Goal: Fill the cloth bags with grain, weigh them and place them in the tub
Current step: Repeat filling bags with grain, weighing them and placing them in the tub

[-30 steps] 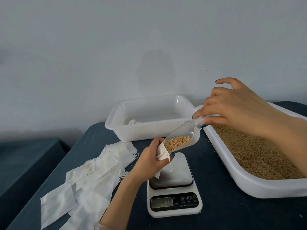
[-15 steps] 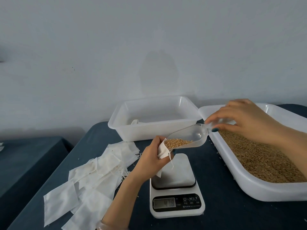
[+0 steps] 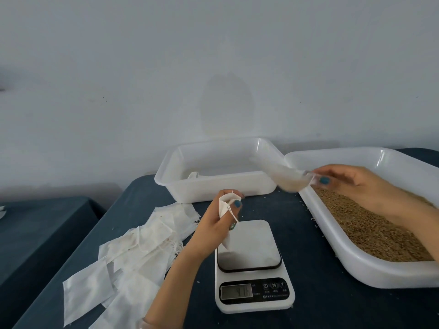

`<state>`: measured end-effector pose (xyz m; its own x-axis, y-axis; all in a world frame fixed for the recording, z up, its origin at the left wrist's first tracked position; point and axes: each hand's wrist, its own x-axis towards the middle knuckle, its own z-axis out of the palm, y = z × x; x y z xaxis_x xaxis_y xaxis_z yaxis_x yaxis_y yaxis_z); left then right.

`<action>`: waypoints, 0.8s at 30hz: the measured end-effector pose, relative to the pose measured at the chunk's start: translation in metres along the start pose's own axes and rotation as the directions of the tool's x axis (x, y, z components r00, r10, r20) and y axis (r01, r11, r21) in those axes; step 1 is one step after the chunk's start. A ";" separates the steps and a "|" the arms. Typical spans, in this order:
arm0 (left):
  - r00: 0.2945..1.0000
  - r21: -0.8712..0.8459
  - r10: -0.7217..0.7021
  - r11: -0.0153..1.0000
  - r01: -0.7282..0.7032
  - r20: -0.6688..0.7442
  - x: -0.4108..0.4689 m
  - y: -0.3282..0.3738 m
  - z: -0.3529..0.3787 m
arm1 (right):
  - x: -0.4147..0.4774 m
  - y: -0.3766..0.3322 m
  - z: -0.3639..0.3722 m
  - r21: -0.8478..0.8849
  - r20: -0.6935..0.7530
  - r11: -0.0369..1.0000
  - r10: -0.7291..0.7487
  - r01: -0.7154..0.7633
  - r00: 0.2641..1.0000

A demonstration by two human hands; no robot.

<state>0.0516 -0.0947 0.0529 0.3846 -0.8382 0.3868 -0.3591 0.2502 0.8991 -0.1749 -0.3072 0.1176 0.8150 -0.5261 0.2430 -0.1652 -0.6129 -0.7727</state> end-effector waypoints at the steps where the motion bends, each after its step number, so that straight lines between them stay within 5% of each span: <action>1: 1.000 -0.013 -0.008 1.000 0.008 -0.001 0.000 0.000 0.000 | 0.000 0.003 -0.003 0.024 -0.062 0.999 0.026 -0.024 0.998; 5: 0.999 0.108 -0.011 0.994 0.014 -0.033 -0.003 0.002 -0.006 | -0.002 0.019 -0.013 -0.073 -0.298 0.981 0.149 -0.178 0.943; 11: 0.997 0.204 0.017 0.979 -0.002 -0.076 0.000 0.005 -0.005 | -0.008 0.033 -0.023 -0.340 -0.421 0.864 0.213 -0.372 0.881; 18: 0.968 0.225 -0.005 0.972 0.064 -0.252 0.004 0.004 -0.012 | -0.004 0.067 -0.037 -0.476 -0.376 0.671 0.428 -0.568 0.822; 24: 0.984 -0.040 -0.019 0.999 0.012 -0.176 0.004 0.013 -0.002 | -0.006 0.072 -0.032 -0.654 -0.221 0.534 0.542 -0.536 0.811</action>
<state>0.0504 -0.0940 0.0661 0.5349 -0.7445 0.3995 -0.3199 0.2592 0.9113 -0.2092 -0.3669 0.0794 0.4481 -0.8892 -0.0922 -0.8881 -0.4309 -0.1598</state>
